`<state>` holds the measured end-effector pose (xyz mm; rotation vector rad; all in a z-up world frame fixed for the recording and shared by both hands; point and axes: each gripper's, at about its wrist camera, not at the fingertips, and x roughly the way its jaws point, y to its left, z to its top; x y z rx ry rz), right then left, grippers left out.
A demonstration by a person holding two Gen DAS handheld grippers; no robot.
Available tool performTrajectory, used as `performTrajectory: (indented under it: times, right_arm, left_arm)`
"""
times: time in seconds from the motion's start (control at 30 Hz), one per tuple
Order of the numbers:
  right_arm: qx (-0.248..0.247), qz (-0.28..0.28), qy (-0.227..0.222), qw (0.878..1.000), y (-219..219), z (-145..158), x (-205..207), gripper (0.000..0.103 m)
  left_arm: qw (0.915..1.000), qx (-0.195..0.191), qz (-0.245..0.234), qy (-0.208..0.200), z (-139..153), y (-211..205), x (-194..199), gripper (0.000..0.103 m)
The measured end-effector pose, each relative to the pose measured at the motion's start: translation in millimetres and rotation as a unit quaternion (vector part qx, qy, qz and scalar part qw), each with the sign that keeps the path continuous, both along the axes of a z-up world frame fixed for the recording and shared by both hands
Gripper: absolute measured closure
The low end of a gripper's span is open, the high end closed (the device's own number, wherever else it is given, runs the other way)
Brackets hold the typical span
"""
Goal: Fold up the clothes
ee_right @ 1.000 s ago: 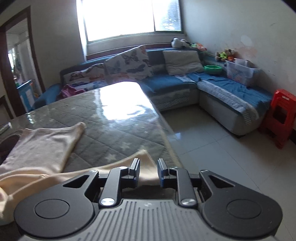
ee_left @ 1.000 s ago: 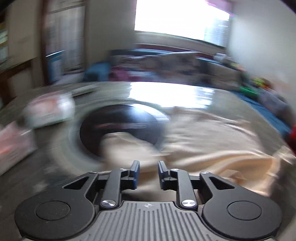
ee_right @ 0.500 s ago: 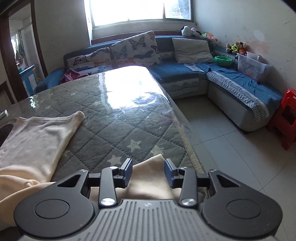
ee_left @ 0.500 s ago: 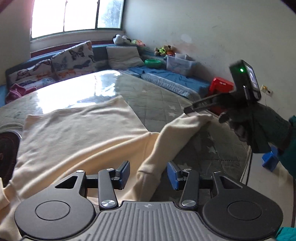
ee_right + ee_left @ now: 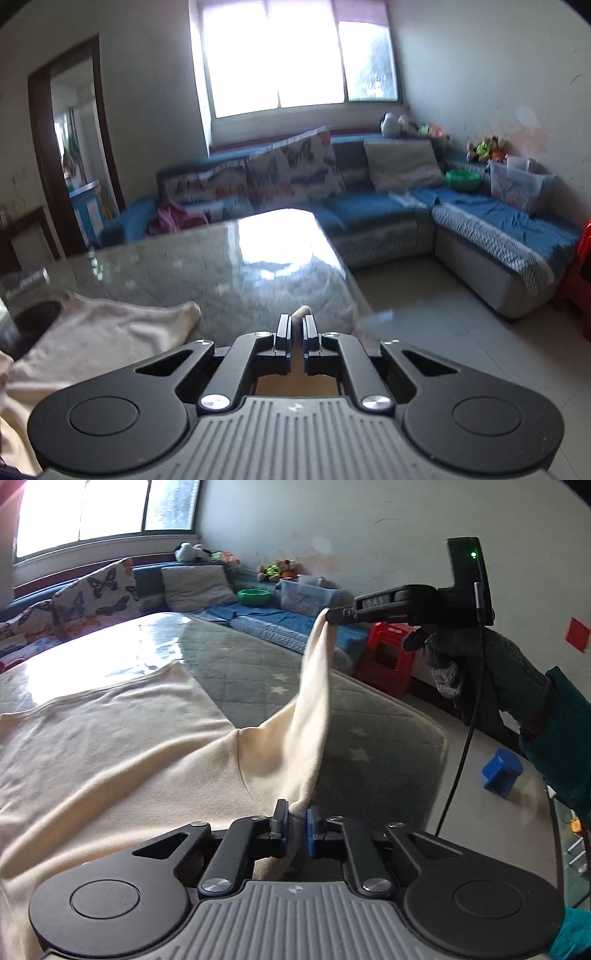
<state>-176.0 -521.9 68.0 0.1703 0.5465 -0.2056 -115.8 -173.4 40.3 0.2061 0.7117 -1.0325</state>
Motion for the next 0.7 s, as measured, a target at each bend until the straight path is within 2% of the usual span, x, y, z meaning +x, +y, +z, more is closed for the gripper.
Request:
performTrajectory:
  times: [0.1,0.2,0.37,0.43,0.53,0.67,0.7]
  right_arm:
    - [-0.001,-0.030,-0.010,0.999,-13.6,6.3,-24.3,0.097]
    - [-0.001,-0.058,-0.018,0.998,-26.2,11.7,-47.6,0.087]
    - [0.000,-0.045,0.021,0.999,-24.4,-0.2,-61.5,0.086]
    - [-0.001,-0.009,0.032,0.999,-10.0,-3.4,-57.3,0.083]
    - [-0.002,0.035,0.044,0.998,11.4,-7.6,-48.0,0.080]
    - [0.014,0.133,0.052,0.990,58.3,-7.3,-35.2,0.080]
    - [0.015,0.157,0.055,0.986,69.4,-5.6,-32.7,0.080]
  left_arm:
    - [0.9998,-0.009,-0.012,0.014,-1.8,-2.0,-3.8,0.092]
    - [0.9998,-0.016,-0.007,0.013,1.1,4.5,-3.2,0.090]
    - [0.9996,-0.027,0.001,0.012,6.0,15.4,-2.4,0.087]
    - [0.9994,-0.031,0.005,0.012,7.9,19.8,-2.1,0.087]
    - [0.9992,-0.017,0.037,-0.001,9.7,45.3,1.3,0.087]
    - [0.9966,0.002,0.080,-0.020,12.1,80.2,6.0,0.073]
    - [0.9955,0.007,0.091,-0.024,12.7,88.9,7.1,0.072]
